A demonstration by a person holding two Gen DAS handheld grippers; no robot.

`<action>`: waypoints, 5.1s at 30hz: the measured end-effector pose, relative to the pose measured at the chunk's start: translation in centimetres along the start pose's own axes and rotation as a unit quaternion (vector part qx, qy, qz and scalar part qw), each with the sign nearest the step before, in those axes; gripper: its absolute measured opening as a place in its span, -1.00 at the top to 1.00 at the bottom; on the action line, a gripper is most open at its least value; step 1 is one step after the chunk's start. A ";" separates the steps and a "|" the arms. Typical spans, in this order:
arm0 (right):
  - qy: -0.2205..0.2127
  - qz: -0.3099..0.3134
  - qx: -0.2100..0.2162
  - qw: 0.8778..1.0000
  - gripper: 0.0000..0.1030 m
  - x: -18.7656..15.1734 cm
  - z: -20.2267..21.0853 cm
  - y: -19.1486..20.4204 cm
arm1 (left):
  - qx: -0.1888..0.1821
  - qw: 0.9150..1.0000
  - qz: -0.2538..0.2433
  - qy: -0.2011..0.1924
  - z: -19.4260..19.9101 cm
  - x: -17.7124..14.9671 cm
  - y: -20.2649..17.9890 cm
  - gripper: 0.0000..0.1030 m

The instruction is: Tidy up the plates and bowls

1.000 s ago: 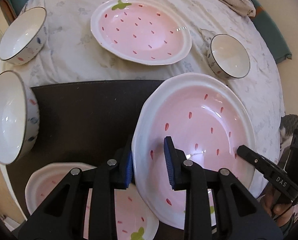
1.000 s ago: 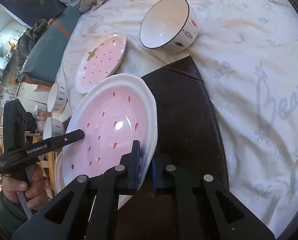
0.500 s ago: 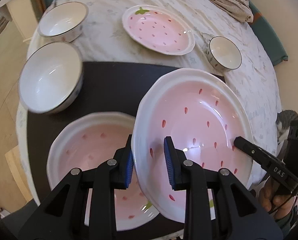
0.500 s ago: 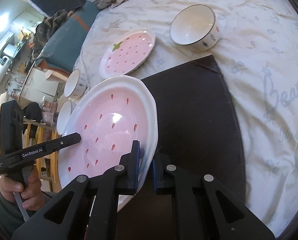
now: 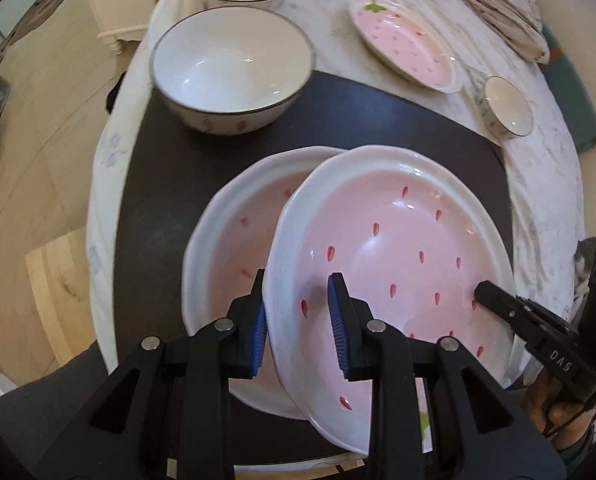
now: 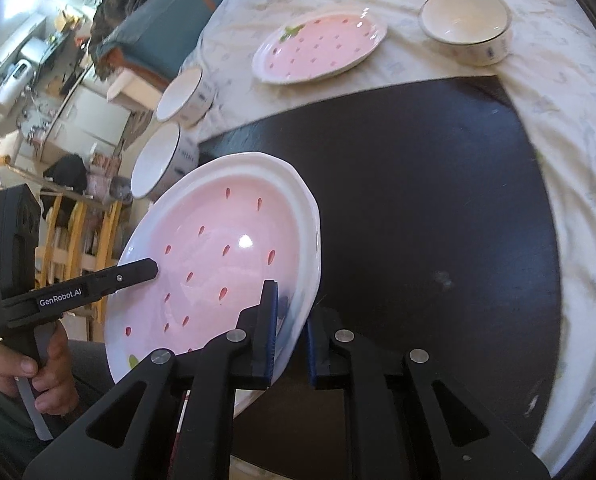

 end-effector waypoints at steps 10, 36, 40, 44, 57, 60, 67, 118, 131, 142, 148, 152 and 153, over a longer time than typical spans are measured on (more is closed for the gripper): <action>0.028 0.024 -0.007 0.999 0.66 -0.6 -3.0 2.1 | 0.014 1.000 0.024 0.003 -0.5 -0.8 3.1 0.54; 0.038 0.045 -0.035 0.998 0.63 0.6 -3.8 2.8 | 0.025 0.999 0.031 0.018 -1.3 -0.9 3.9 0.52; 0.039 0.042 -0.029 0.998 0.64 0.6 -3.9 2.6 | 0.033 0.999 0.021 0.021 -1.3 -0.9 3.8 0.51; 0.043 0.040 -0.022 0.998 0.64 0.6 -3.9 2.6 | 0.045 0.999 0.008 0.021 -1.1 -1.0 3.6 0.51; 0.053 0.032 -0.009 0.998 0.76 0.7 -4.4 2.3 | 0.093 0.995 -0.013 0.026 -1.5 -0.9 4.7 0.51; 0.058 0.030 -0.005 0.998 0.76 0.5 -4.5 2.3 | 0.084 0.996 0.007 0.029 -1.4 -0.7 5.6 0.51; 0.106 0.022 0.015 0.994 0.67 -1.1 -5.0 2.8 | 0.072 0.997 0.013 0.031 -1.6 -0.9 5.6 0.51; 0.054 -0.110 -0.026 0.992 0.57 1.3 -3.3 -5.7 | 0.028 0.998 -0.029 0.051 -6.0 1.2 -4.5 0.49; 0.041 -0.109 -0.056 0.992 0.50 1.6 -2.8 -6.0 | 0.031 0.998 -0.055 0.019 -3.9 1.0 -5.1 0.44; 0.022 -0.117 -0.061 0.991 0.50 1.6 -2.0 -6.1 | 0.075 0.995 -0.057 -0.028 -1.5 0.9 -3.2 0.10; 0.000 -0.116 -0.068 0.991 0.39 1.2 -0.6 -5.9 | 0.077 0.994 -0.038 -0.064 0.5 0.8 -1.9 0.09; -0.030 -0.096 -0.070 0.992 -0.03 1.6 0.6 -4.7 | 0.095 0.989 -0.030 -0.108 2.4 1.0 -0.9 0.09; -0.037 -0.091 -0.073 0.993 -0.07 1.7 0.9 -4.4 | 0.105 0.987 -0.030 -0.122 3.0 1.1 -0.7 0.09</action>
Point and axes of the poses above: each gripper's, at about its wrist camera, not at the fingertips, and z roughly against the way its jaws point, y to its left, x to its top, the point moved 10 cm from there along -z, roughly the way its jaws point, and after that the axes turned 10 degrees about y, right-handed, at the moved point
